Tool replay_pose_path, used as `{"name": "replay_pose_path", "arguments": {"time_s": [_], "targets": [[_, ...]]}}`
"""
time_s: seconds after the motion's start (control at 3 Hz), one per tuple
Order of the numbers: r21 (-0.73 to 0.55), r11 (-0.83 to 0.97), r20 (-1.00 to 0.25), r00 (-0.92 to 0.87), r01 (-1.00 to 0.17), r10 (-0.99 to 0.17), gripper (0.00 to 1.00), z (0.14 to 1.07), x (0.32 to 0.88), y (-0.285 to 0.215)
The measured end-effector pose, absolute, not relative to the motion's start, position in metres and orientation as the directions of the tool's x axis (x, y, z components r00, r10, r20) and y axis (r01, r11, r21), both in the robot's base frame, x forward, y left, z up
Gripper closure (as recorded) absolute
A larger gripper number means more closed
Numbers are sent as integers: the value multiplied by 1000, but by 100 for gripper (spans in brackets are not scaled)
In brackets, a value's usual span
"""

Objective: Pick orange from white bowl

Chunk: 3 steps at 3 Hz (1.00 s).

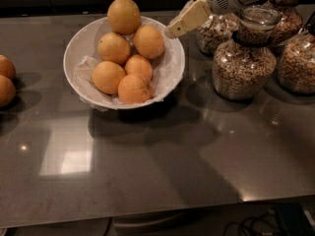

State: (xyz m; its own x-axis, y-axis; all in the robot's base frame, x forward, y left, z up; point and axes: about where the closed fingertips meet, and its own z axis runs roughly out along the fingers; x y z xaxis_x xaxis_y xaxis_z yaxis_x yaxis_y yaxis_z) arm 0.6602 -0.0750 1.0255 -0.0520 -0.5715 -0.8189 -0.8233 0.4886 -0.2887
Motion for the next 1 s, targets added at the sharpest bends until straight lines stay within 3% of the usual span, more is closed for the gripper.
{"name": "replay_pose_path", "arguments": {"time_s": [0.33, 1.0], "targets": [[-287, 488, -821, -50, -824, -569, 0, 1025, 660, -72], [-283, 390, -863, 55, -876, -501, 0, 1032, 662, -8]]}}
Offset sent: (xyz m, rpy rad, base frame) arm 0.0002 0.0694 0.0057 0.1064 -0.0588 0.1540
